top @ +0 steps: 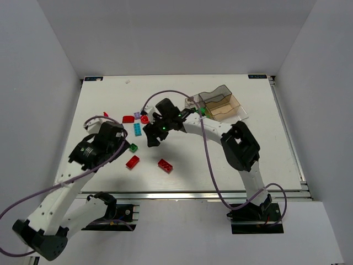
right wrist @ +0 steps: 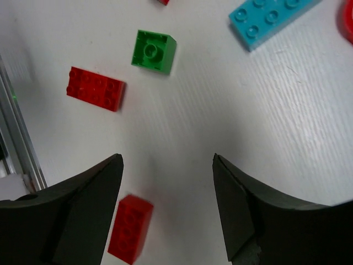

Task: Sort the legos into containers by color

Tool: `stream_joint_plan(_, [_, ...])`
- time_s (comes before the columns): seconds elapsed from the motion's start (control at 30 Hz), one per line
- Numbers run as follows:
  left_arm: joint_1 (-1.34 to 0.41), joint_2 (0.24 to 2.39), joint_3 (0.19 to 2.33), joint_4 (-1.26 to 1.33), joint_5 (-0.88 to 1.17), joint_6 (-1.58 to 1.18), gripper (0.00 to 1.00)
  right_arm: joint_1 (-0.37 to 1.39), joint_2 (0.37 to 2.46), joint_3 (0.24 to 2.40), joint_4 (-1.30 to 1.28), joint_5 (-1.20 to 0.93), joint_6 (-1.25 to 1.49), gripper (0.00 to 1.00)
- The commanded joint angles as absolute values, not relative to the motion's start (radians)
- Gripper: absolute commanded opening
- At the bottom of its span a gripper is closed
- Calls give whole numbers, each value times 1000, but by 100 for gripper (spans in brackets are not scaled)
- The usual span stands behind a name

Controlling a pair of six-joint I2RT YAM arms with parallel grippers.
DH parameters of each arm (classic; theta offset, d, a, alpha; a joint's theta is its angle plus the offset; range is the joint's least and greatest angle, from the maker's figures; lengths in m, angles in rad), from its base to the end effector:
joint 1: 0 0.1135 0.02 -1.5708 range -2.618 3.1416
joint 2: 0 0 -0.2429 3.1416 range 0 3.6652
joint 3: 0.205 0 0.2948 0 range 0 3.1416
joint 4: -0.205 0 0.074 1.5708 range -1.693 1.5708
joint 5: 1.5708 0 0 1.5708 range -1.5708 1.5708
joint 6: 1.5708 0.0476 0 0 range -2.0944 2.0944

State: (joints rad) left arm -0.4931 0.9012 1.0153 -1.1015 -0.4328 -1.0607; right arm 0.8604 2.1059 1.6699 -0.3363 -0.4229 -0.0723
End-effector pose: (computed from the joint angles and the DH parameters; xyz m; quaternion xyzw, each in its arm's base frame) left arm 0.1977 -0.0836 0.2986 -0.3212 0.8807 -0.0503 0.3445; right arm 0.3210 0.4031 0.1730 -0.4779 0.7680 0.3245 0.2767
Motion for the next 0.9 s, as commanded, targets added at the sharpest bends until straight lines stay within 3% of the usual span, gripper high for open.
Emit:
stream_joint_plan(0.0, [-495, 806, 1034, -1204, -477, -1149, 63, 897, 2153, 1765, -295, -390, -8, 72])
stream_joint_plan(0.1, [-495, 772, 1040, -1242, -476, -1181, 64, 925, 2213, 1822, -290, -367, -8, 73])
stream_joint_plan(0.2, [-495, 756, 1051, -1272, -468, -1192, 65, 948, 2259, 1867, -284, -342, -8, 89])
stream_joint_plan(0.87, [-495, 686, 1100, -1390, -482, -1213, 66, 1042, 2430, 1974, -193, -102, 29, 88])
